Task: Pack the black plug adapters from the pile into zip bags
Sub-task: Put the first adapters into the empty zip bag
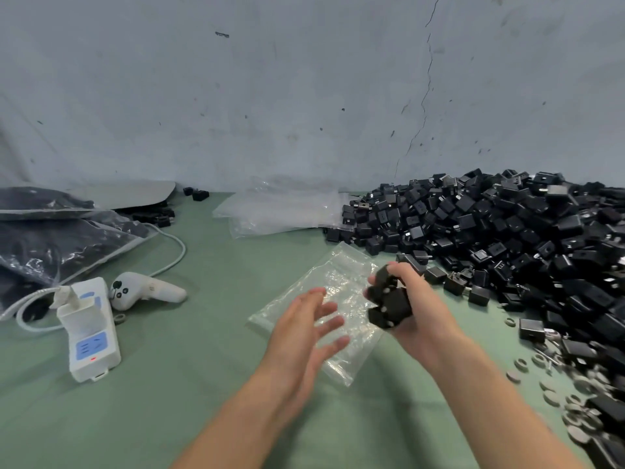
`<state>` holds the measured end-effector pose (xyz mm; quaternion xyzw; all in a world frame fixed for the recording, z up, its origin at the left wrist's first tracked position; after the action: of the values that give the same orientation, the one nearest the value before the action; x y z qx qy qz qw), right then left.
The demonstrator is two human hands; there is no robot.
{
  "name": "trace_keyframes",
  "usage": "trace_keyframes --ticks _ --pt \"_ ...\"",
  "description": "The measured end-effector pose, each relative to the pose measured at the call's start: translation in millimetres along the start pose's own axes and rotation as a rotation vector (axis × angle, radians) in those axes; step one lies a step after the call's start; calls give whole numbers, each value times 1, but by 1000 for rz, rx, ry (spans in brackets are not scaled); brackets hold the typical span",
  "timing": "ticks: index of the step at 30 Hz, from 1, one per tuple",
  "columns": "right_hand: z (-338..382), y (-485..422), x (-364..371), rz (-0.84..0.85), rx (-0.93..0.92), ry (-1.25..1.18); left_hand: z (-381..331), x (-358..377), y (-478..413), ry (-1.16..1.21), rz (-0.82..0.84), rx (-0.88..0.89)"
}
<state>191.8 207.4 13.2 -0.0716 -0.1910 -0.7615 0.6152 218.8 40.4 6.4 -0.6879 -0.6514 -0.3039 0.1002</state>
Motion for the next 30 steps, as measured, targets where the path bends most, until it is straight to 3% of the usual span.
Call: trace_keyframes --ticks 3,6,11,15,21,24,26,28,30 --pt "-11 16 49 160 63 -218 10 25 7 237 109 -165" --pt "-19 22 69 162 60 -328 6 27 4 383 63 -145" --pt "-32 24 69 82 18 -99 8 12 -2 370 -20 -142" --pt "-43 24 76 40 -75 76 14 12 -10 513 -26 -161" --pt "-34 29 90 83 -231 216 14 0 -19 599 -30 -170" --pt "-16 31 85 80 -385 379 12 -7 -21 624 -34 -158" --pt "6 28 69 -16 -573 583 6 -10 -23 704 -7 -145" --pt "18 18 43 -200 -669 1013 0 -16 -27 758 -24 -121" --pt "14 5 6 -389 -507 1447 -7 -25 -33 761 -52 -92"
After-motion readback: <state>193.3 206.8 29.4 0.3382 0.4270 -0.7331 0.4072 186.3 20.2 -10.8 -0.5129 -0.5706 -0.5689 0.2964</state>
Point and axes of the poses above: each hand's wrist, its own y-axis away from the middle knuckle, its own x-axis out of the palm, z = x × y, the point moved 5 cm from there along -y, towards the middle knuckle, and after that the axes turned 7 degrees about y, right-handed, at the moved point
